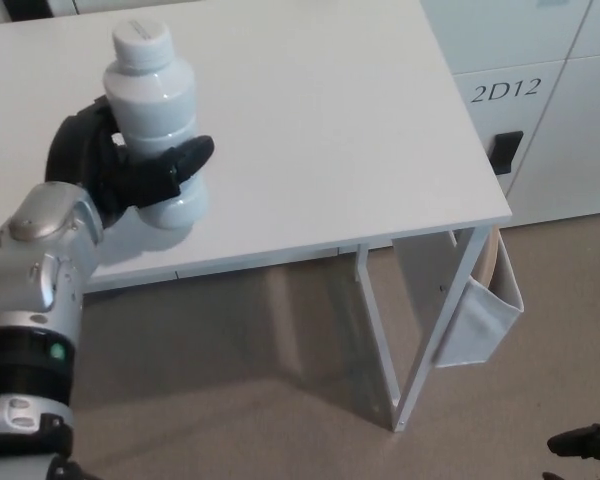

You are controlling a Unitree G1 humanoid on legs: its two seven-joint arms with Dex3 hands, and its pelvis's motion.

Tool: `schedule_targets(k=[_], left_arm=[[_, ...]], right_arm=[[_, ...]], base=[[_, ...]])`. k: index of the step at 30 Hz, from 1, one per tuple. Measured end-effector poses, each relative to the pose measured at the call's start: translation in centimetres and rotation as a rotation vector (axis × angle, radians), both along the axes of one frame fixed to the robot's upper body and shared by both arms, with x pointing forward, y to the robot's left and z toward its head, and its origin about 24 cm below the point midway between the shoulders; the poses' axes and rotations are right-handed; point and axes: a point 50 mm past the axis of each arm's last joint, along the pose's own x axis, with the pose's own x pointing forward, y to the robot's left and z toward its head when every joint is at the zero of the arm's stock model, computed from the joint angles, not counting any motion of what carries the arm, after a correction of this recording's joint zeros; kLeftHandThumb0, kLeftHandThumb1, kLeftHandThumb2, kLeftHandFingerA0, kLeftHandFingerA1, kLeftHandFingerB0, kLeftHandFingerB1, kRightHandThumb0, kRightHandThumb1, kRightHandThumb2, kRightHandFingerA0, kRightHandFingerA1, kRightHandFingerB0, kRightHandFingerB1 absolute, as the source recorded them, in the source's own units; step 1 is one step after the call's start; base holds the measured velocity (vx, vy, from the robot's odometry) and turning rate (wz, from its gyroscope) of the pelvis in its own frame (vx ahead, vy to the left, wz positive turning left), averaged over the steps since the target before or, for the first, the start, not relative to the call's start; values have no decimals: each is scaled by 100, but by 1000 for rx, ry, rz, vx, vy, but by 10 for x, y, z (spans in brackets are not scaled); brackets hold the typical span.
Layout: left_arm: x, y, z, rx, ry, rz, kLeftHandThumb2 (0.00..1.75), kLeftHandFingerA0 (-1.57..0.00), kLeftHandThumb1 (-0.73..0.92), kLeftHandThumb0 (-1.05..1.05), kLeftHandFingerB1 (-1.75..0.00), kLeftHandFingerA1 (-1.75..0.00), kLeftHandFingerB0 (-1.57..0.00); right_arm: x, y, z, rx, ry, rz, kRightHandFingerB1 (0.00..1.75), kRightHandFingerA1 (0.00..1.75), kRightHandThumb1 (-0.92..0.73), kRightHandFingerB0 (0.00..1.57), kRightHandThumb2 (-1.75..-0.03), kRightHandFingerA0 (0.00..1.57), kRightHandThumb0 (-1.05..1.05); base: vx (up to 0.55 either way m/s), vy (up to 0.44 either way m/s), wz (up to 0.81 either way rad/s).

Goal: The robot picks up a bottle from a person using its left hand and walk towards the table in frontand put the bottle on the table.

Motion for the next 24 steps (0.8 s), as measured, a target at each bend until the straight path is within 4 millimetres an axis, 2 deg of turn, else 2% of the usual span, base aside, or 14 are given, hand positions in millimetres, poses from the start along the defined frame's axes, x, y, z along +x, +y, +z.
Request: schedule_targets(k=[3,4,5,12,13,14,15,16,17,18,19,20,21,24], left_arm=[[0,-3,-5,51,8,-3,73,-92,81,-7,-89,-133,-82],[-1,-5,-9,78,13,-3,72,-93,81,-8,-88,-133,-83],[-2,-5,-12,94,17,-2,72,-94,81,-9,-87,-133,-83],[-6,-10,-21,189,-17,-6,65,-95,82,-13,-76,-130,-81],[-6,-11,-21,198,-26,-8,63,-96,81,-16,-61,-115,-80],[-7,-12,-21,209,-37,-9,63,-96,81,-16,-61,-115,-80],[-7,-13,-22,226,-52,-12,63,-95,77,-23,-48,-87,-71],[-8,-14,-22,234,-59,-14,59,-47,63,-39,-31,-42,-34],[-9,-14,-22,242,-71,-16,59,-47,63,-39,-31,-42,-34],[-10,-14,-23,244,-83,-19,80,0,38,-44,-41,-42,-2],[-11,-14,-24,242,-86,-23,78,0,43,-59,-23,-17,-2],[-12,-14,-25,240,-88,-30,78,0,43,-59,-23,-17,-2],[-13,-15,-26,238,-91,-40,77,0,47,-74,-5,0,0],[-13,-13,-26,248,-101,-75,85,0,52,-86,0,0,0]], right_arm=[[1,1,0,-3,1,10,73,78,-33,61,-87,62,-42],[1,1,0,-5,1,15,67,76,-47,66,-67,63,-38],[1,2,0,-6,2,18,72,77,-34,61,-87,63,-43],[3,3,1,-8,-1,29,73,79,-34,62,-87,65,-44],[4,3,1,-9,-2,30,67,74,-47,67,-66,62,-39],[4,3,1,-9,-3,31,67,74,-47,67,-66,62,-39],[4,3,1,-9,-3,31,67,73,-46,67,-66,62,-39],[4,3,1,-9,-3,31,72,76,-33,61,-87,62,-44],[5,3,1,-9,-4,31,72,76,-33,61,-87,62,-44],[5,3,2,-9,-5,32,73,75,-33,61,-88,60,-42],[5,3,2,-9,-5,32,73,81,-34,62,-87,68,-43],[5,3,2,-9,-5,32,73,81,-34,62,-87,68,-43],[5,3,2,-9,-5,32,73,79,-34,61,-88,65,-42],[6,3,2,-8,-9,30,73,79,-33,61,-88,65,-40]], base=[[0,0,0],[0,0,0],[0,0,0],[0,0,0],[0,0,0],[0,0,0],[0,0,0],[0,0,0],[0,0,0],[0,0,0],[0,0,0],[0,0,0],[0,0,0],[0,0,0]])
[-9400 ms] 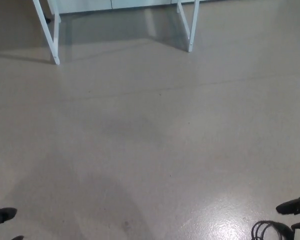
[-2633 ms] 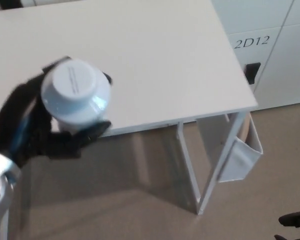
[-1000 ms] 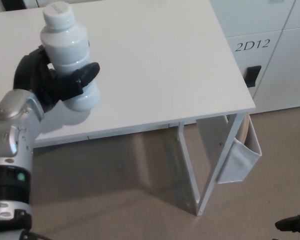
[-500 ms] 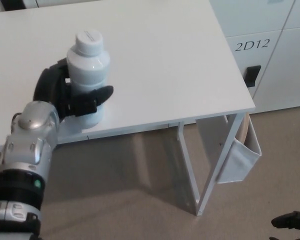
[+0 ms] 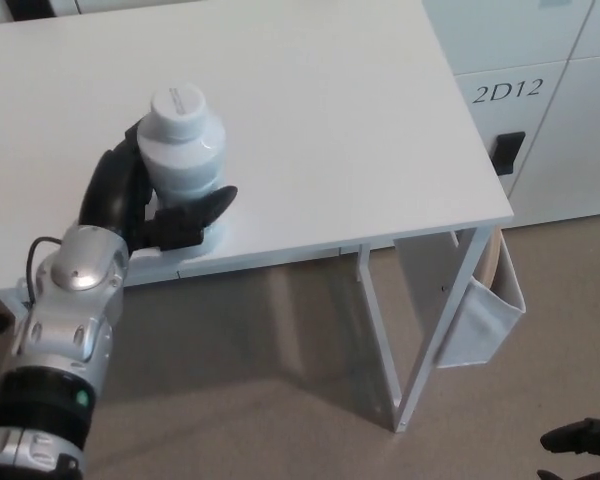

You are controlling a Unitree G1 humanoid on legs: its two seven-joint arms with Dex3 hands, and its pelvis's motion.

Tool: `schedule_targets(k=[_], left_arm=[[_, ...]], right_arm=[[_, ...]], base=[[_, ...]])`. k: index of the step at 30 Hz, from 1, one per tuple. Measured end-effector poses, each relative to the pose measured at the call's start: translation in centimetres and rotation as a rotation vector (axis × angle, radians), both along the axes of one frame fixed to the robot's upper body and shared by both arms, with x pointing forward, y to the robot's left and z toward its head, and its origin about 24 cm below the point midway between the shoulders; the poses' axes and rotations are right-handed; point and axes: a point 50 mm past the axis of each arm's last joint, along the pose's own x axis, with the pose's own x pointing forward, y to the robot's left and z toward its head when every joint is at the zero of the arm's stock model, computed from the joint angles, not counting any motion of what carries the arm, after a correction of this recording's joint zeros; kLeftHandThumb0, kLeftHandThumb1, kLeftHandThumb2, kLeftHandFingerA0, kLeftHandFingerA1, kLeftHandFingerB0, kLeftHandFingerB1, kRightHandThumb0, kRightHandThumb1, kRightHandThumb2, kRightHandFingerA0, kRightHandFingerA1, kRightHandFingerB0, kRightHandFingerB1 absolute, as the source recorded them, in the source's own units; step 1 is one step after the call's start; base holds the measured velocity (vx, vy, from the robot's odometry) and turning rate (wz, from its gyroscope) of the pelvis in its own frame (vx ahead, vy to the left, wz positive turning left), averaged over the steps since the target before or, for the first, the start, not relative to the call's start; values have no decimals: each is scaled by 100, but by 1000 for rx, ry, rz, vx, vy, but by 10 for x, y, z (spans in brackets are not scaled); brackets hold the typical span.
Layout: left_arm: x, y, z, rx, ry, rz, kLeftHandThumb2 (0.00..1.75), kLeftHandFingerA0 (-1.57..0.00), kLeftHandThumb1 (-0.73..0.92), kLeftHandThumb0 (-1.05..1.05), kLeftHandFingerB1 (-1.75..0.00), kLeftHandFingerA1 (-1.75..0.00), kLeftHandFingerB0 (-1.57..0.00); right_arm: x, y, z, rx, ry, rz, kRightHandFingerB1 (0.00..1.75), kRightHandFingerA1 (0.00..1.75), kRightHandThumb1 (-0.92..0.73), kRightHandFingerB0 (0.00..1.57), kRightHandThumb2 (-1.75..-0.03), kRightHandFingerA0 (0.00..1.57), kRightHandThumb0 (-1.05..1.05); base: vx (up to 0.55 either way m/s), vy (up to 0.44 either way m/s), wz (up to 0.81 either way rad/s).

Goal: The robot picks up a bottle from a person using its left hand and walk towards the table in frontand put the bottle on the table.

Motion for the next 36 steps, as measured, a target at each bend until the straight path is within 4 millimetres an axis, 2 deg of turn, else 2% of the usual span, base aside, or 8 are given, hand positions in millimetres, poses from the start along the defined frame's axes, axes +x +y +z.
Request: schedule_targets(k=[2,3,24,25,27,28,31,36], left_arm=[[0,2,-1,13,2,-21,58,0,58,-77,0,0,0],[-1,3,-1,15,2,-28,87,0,51,-88,0,0,0],[4,28,16,71,-36,-117,86,0,51,-89,0,0,0],[5,32,19,77,-39,-115,59,0,59,-86,0,0,0],[6,37,22,92,-43,-116,83,0,48,-88,0,0,0],[5,41,24,104,-43,-117,58,0,57,-87,0,0,0],[5,53,29,137,-41,-121,79,0,43,-87,0,0,0],[2,76,40,210,-39,-121,57,0,54,-83,0,0,0]], right_arm=[[0,0,0,2,-3,-4,72,77,-33,61,-88,63,-42],[0,0,0,2,-4,-4,72,81,-34,60,-87,69,-43],[1,0,1,3,-10,-1,63,67,-45,58,-56,59,-49],[1,0,1,3,-9,-1,67,72,-32,51,-82,57,-53],[1,0,1,3,-9,0,62,66,-46,58,-56,58,-47],[1,0,1,2,-8,1,64,69,-45,57,-57,58,-47],[1,1,1,1,-7,5,68,74,-31,54,-81,58,-54],[1,0,1,1,-7,4,65,70,-44,58,-58,57,-47]], base=[[0,0,0],[0,0,0],[0,0,0],[0,0,0],[0,0,0],[0,0,0],[0,0,0],[0,0,0]])
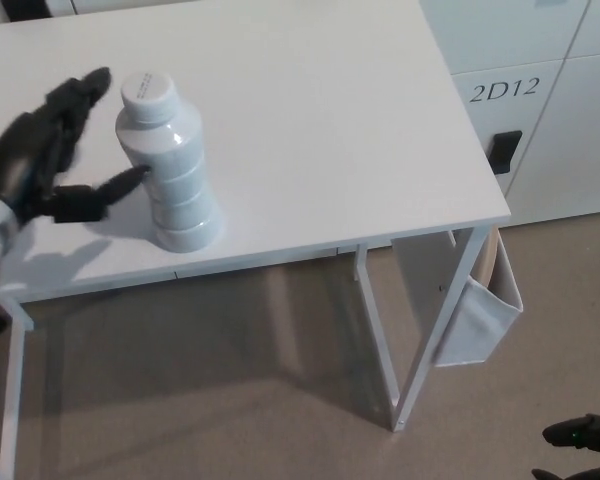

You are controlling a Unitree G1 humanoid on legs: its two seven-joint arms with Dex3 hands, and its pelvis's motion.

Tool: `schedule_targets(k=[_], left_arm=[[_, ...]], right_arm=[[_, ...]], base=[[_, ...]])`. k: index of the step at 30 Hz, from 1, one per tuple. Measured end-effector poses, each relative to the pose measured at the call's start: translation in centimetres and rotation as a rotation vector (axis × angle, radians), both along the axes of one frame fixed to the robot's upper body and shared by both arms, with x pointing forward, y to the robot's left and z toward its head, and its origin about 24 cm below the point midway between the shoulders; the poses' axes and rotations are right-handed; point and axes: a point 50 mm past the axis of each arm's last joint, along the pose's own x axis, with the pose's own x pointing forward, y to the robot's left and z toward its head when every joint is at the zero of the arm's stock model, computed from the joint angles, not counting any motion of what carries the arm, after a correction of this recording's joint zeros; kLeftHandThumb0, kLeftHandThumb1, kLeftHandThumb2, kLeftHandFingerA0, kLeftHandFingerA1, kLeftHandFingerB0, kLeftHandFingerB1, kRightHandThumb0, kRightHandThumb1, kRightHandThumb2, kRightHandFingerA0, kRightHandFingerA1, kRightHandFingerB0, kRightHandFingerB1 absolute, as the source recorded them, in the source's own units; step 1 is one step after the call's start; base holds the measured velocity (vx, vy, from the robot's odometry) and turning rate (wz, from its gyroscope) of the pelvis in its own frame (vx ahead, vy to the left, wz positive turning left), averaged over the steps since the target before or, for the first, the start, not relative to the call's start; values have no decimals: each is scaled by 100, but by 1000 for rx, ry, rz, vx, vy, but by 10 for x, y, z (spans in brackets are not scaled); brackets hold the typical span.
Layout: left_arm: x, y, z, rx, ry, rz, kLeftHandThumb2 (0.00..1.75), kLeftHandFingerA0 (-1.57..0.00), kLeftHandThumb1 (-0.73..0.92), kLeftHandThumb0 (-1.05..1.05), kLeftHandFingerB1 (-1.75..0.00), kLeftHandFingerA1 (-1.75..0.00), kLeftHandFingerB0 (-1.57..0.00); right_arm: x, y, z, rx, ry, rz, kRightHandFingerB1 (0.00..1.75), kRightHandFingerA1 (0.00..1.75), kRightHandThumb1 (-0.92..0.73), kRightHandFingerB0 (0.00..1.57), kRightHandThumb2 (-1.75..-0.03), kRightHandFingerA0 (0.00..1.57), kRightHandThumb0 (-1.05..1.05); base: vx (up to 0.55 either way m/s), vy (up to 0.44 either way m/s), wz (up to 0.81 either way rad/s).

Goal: The robot picks up a bottle from a person using its left hand and walk towards the table in frontand put the bottle on the table.

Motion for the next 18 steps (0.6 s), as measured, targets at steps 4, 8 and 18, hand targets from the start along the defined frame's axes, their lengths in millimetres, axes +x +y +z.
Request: schedule_targets(k=[4,8,18], left_arm=[[-5,14,5,40,1,-8,58,0,55,-83,0,0,0],[-15,31,7,68,19,-18,80,0,45,-81,0,0,0],[-79,58,5,5,-31,-64,75,0,40,-80,-2,-9,0]], right_arm=[[0,0,0,1,0,-1,69,74,-31,54,-81,58,-56],[-2,0,-1,1,5,-1,68,77,-32,51,-82,64,-57],[-3,0,-1,-1,8,4,62,65,-46,46,-54,47,-59]], base=[[0,0,0],[0,0,0],[0,0,0]])
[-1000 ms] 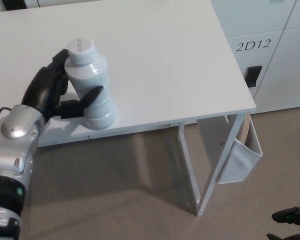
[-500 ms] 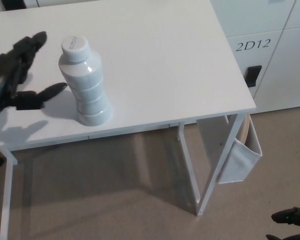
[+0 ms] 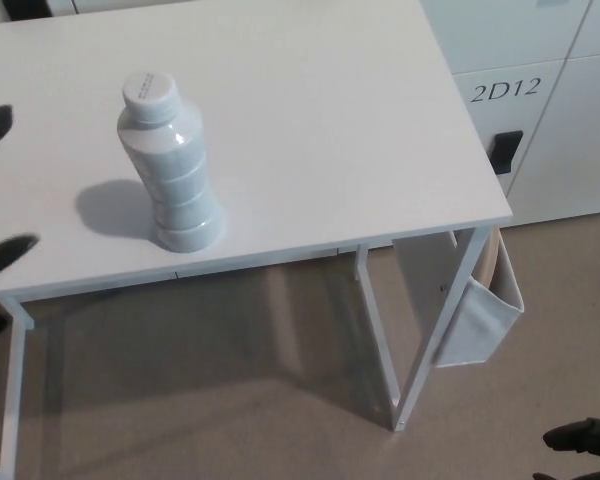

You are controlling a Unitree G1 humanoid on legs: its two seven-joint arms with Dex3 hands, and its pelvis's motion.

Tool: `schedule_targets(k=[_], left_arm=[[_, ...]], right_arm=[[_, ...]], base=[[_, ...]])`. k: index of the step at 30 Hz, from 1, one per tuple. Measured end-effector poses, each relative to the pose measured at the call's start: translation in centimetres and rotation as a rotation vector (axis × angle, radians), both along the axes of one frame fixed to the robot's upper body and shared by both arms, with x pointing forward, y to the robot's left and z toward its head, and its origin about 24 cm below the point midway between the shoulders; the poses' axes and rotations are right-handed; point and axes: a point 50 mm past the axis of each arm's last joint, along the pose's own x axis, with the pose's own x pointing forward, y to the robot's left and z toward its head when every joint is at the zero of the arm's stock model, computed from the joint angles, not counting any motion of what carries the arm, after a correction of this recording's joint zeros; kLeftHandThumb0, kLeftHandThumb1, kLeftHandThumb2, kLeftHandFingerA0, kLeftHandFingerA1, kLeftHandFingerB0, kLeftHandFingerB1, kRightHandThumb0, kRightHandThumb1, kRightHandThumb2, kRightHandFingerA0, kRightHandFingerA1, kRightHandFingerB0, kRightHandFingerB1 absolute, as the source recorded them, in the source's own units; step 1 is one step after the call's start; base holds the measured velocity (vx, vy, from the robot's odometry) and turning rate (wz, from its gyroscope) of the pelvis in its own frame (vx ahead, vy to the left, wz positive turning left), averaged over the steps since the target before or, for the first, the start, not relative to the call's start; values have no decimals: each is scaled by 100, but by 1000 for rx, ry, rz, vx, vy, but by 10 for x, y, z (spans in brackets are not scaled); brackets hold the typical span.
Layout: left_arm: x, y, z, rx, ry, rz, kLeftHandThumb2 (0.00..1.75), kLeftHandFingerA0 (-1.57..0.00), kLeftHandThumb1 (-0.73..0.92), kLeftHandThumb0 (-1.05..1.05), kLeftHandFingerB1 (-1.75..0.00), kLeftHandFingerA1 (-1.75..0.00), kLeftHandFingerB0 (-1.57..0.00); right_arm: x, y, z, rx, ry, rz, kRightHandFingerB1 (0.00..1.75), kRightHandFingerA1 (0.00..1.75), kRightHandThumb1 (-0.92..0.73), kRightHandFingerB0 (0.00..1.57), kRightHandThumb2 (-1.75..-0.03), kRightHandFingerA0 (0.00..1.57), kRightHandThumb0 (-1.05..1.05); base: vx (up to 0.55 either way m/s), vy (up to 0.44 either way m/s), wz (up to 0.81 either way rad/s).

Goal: The robot picks up a bottle from a person using its left hand and walk towards the table in frontand put the bottle on the table.

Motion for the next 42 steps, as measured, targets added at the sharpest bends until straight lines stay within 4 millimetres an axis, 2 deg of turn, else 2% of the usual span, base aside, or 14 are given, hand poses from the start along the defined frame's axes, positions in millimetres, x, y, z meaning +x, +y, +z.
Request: schedule_targets(k=[4,5,7,8,9,11,23,26,27,31,33,34,41,42], left_arm=[[-31,-1,-6,-5,3,-24,85,0,41,-73,-14,-16,0],[-41,-1,-9,-10,13,-28,80,-5,44,-73,-27,-38,-9],[-61,-1,-14,-21,37,-38,86,-2,22,-36,-47,-50,0],[-74,0,-18,-30,60,-44,56,-26,49,-65,-30,-38,-21],[-80,0,-20,-34,72,-46,56,-26,49,-65,-30,-38,-21],[-104,3,-25,-47,124,-56,76,-32,41,-69,-40,-47,-22],[-182,15,-37,-88,399,-132,56,-36,56,-56,-31,-41,-29],[-189,13,-39,-79,458,-195,59,-36,64,-44,-33,-44,-28],[-190,11,-40,-74,483,-229,59,-35,65,-51,-33,-43,-27],[-188,-2,-59,-57,574,-331,60,-34,66,-50,-31,-36,-29],[-182,-6,-70,-57,579,-315,60,-30,66,-47,-31,-34,-27],[-180,-7,-74,-59,577,-305,60,-29,66,-46,-31,-33,-27],[-150,-17,-108,-105,539,-181,61,-36,72,-48,-31,-39,-27],[-147,-17,-111,-109,535,-166,83,-29,60,-56,-42,-49,-19]], right_arm=[[1,1,0,3,-3,0,70,68,-32,55,-81,44,-62],[1,1,0,3,-3,0,83,78,-36,104,-65,63,-26],[1,1,0,2,-4,0,84,78,-35,107,-66,62,-25],[1,1,0,1,-5,-1,83,81,-35,96,-64,60,-35],[1,1,0,0,-5,-1,83,81,-35,96,-64,60,-35],[1,1,0,-1,-9,-4,64,72,-41,47,-57,39,-63],[0,1,0,-2,-9,-7,68,73,-42,48,-56,44,-66],[-2,0,-1,-2,-9,-11,65,78,-32,37,-86,61,-67],[-3,0,-1,-2,-10,-14,67,77,-45,44,-55,62,-68],[-9,-2,-3,-4,-7,-27,64,83,-48,42,-55,73,-69],[-10,-2,-3,-5,-4,-26,67,88,-36,39,-87,78,-70],[-10,-2,-4,-6,-3,-26,66,93,-49,43,-55,86,-68],[-11,-1,-4,-10,-1,-22,65,113,-50,46,-56,108,-68],[-11,-1,-4,-10,-1,-21,65,118,-50,47,-54,114,-67]], base=[[0,0,0],[0,0,0],[0,0,0],[0,0,0],[0,0,0],[0,0,0],[0,0,0],[0,0,0],[0,0,0],[0,0,0],[0,0,0],[0,0,0],[0,0,0],[0,0,0]])
